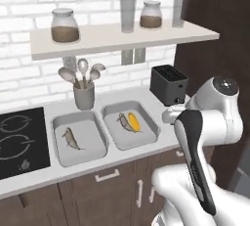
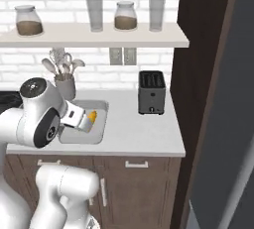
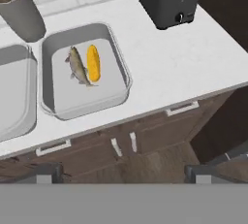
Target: Place one corn and one fish in each tupperware on the nearby counter, to pack two identical lunches.
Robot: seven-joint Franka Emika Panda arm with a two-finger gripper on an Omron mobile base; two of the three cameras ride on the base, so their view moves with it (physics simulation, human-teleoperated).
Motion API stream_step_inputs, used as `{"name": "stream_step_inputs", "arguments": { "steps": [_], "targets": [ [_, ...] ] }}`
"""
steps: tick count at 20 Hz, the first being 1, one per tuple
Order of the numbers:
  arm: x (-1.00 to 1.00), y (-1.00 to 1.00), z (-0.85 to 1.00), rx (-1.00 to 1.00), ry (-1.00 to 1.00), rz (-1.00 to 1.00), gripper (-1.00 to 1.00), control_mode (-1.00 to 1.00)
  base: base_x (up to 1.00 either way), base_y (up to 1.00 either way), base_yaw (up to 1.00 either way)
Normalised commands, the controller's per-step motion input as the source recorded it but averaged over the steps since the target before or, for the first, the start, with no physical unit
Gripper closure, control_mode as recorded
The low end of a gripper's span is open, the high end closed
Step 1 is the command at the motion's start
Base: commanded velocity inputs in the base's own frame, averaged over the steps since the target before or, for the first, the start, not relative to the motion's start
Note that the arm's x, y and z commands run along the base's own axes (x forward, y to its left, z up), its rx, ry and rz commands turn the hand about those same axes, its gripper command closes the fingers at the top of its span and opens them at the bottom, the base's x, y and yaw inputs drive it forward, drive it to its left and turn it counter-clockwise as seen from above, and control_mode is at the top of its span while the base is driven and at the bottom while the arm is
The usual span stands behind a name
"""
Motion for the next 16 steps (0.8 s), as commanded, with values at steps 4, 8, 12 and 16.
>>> {"name": "stream_step_inputs", "arguments": {
  "steps": [4,8,12,16],
  "targets": [
    [0.0,0.0,0.0,0.0,0.0,0.0,-1.0,1.0,-1.0,-0.56,0.0],
    [0.0,0.0,0.0,0.0,0.0,0.0,-1.0,1.0,-1.0,-0.29,-0.22],
    [0.0,0.0,0.0,0.0,0.0,0.0,-1.0,1.0,-0.89,-0.09,-0.66],
    [0.0,0.0,0.0,0.0,0.0,0.0,-1.0,1.0,-0.31,-0.14,-0.85]
  ]
}}
